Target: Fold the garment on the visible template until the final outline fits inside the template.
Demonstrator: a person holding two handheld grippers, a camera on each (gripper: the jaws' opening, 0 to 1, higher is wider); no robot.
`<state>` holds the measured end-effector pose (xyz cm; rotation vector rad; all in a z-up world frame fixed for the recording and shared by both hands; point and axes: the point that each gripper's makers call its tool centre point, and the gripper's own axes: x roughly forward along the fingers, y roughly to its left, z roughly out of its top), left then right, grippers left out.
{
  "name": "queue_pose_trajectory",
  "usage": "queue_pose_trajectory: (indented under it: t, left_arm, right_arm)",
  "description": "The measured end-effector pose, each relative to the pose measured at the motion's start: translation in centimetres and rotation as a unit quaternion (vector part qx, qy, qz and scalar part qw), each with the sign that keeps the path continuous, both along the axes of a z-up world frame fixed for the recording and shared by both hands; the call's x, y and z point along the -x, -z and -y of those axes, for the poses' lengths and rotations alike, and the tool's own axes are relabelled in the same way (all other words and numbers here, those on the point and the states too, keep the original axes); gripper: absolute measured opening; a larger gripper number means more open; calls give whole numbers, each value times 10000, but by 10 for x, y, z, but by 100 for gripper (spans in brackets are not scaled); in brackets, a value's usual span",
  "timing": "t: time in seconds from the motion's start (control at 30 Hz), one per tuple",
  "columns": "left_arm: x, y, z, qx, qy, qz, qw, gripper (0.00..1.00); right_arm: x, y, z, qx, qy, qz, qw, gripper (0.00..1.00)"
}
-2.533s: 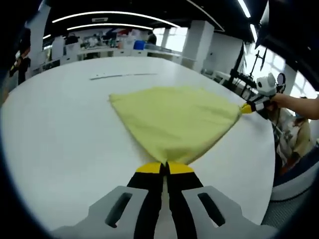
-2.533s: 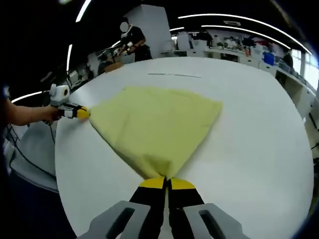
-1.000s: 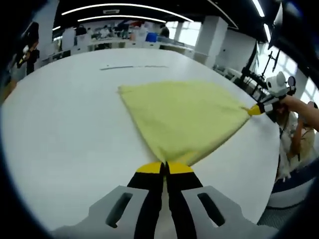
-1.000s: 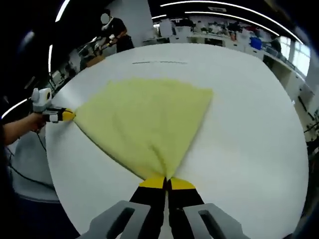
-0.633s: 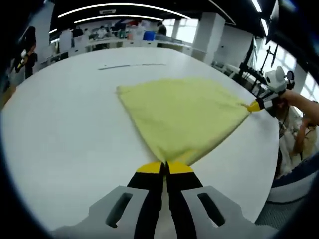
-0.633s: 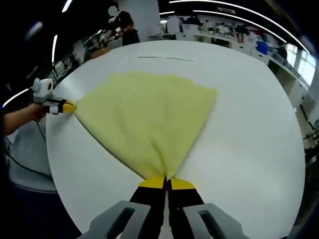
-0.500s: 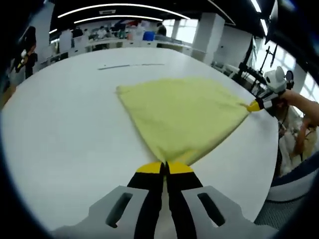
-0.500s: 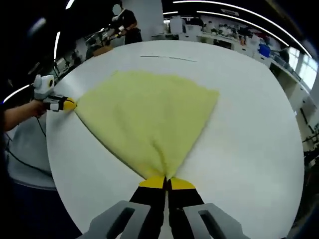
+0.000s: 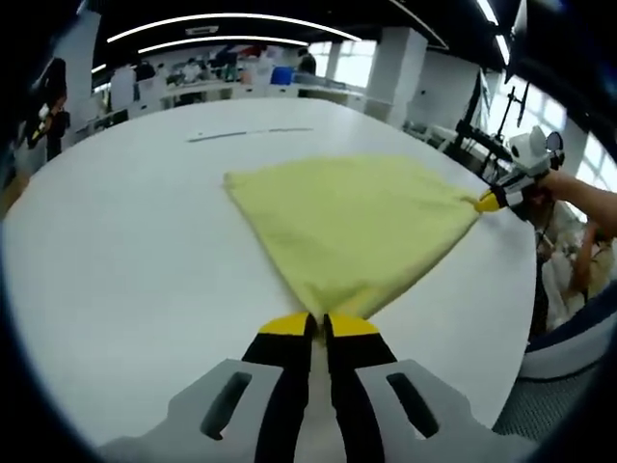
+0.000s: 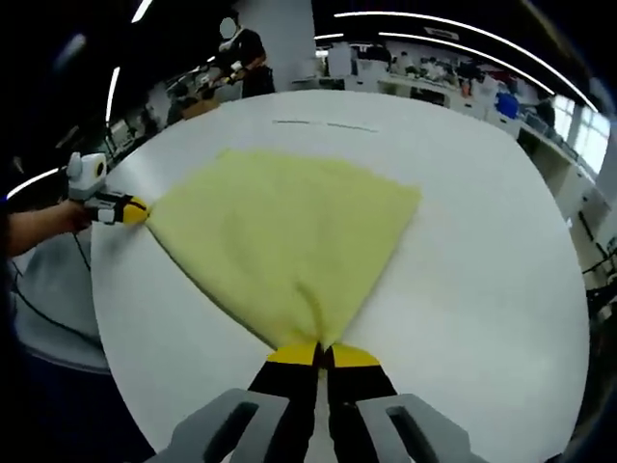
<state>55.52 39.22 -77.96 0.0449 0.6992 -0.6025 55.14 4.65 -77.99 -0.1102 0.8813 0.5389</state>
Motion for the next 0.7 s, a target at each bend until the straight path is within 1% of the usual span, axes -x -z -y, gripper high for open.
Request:
queue_pose_trajectory:
  t: [0.07,0.17,0.3,0.37,0.4,0.47,0.53,0.7]
  left_arm:
    - [-1,-1,0,-15,35,64,10000,9]
    - [-2,-6,2,86,22,165,9998,16]
    - [-4,-11,3,142,26,280,9995,24]
    - [-4,-16,4,216,-7,324,9992,30]
    - [-5,-20,5,313,-72,345,9989,33]
    - [-7,-27,5,427,-100,507,9978,40]
    - [-6,-32,5,463,-115,547,9974,44]
    - [-2,-45,5,492,-107,688,9964,56]
  right_arm:
    - [-2,-5,-1,-127,56,94,9999,7]
    - [-2,-10,-4,-265,27,163,9995,18]
    - [-4,-18,-9,-403,-19,301,9987,36]
    - [-3,-22,-12,-472,-55,359,9982,42]
    - [-3,-25,-14,-524,-81,400,9978,45]
    - [-1,-30,-17,-565,-142,489,9971,50]
    - [-1,-33,-18,-585,-163,532,9967,56]
    - [5,-49,-25,-777,-214,705,9943,70]
